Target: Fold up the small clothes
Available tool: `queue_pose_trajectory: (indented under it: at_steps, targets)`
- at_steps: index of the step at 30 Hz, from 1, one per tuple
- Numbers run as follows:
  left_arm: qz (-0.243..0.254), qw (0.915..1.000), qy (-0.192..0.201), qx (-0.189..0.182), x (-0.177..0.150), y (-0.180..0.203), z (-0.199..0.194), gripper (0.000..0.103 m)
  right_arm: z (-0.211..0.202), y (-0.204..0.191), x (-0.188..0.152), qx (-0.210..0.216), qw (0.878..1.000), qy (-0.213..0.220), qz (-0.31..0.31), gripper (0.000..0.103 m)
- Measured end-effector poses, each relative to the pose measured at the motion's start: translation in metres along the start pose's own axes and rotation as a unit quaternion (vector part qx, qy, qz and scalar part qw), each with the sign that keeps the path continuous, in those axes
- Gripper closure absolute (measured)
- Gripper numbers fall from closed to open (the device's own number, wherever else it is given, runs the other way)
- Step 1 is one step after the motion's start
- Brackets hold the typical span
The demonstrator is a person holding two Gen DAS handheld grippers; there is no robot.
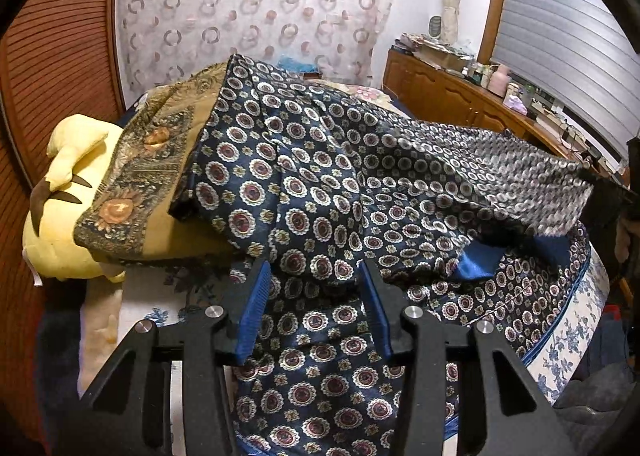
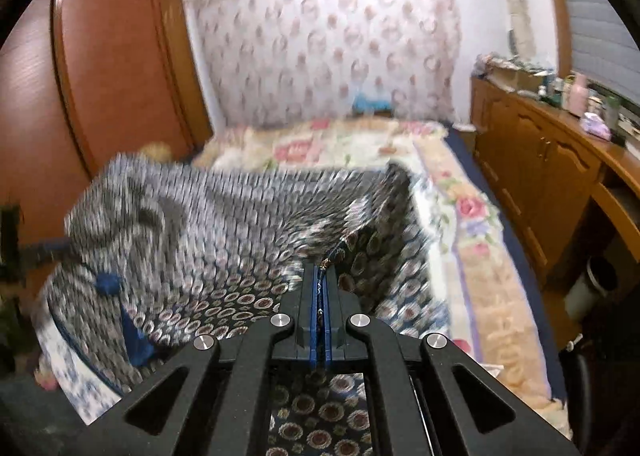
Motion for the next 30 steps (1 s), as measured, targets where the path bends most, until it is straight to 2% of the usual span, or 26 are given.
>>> queue_pose_trajectory:
  at_steps: [2,9,17,23,24,25,27,30]
  targets:
    - [-0.003,1.0000,-0.005,-0.005,-0.002,0.001,0.004,0.056,-0.009,0.008,0.005,-0.013,1.000,0.013,0.003,0.101]
    - [-0.018,0.9992,-0.025,-0.026,-0.010,0.005,0.013,0.056,0.000,0.019,-0.011,-0.047,0.999,-0.017,-0.007,0.101]
    - [-0.029,0.9972,-0.041,-0.055,-0.010,0.016,0.028,0.056,0.018,0.014,0.000,-0.055,0.998,-0.033,-0.011,0.101]
    - [-0.029,0.9967,-0.039,-0.065,-0.002,0.024,0.039,0.056,0.013,0.022,-0.003,-0.054,0.998,-0.041,-0.017,0.101]
    - [-0.028,0.9967,-0.039,-0.066,-0.001,0.024,0.040,0.063,0.014,0.023,-0.004,-0.055,0.997,-0.043,-0.018,0.101]
    - [-0.027,0.9966,-0.040,-0.066,0.000,0.024,0.042,0.079,0.015,0.024,-0.004,-0.056,0.997,-0.044,-0.019,0.101]
    - [-0.028,0.9967,-0.039,-0.065,0.001,0.023,0.043,0.097,0.015,0.026,-0.004,-0.055,0.997,-0.045,-0.018,0.101]
    - [-0.020,0.9976,-0.023,-0.062,0.004,0.023,0.034,0.100,0.014,0.028,-0.002,-0.055,0.997,-0.042,-0.018,0.101]
Point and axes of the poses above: each gripper's, at about its wrist camera, not at the fingertips, and z roughly the way its jaws point, y to its right, x to its top, the point moved 8 cm from there along z, roughly the way its jaws point, and after that the axes turned 13 degrees about z, right-handed, at the moved point
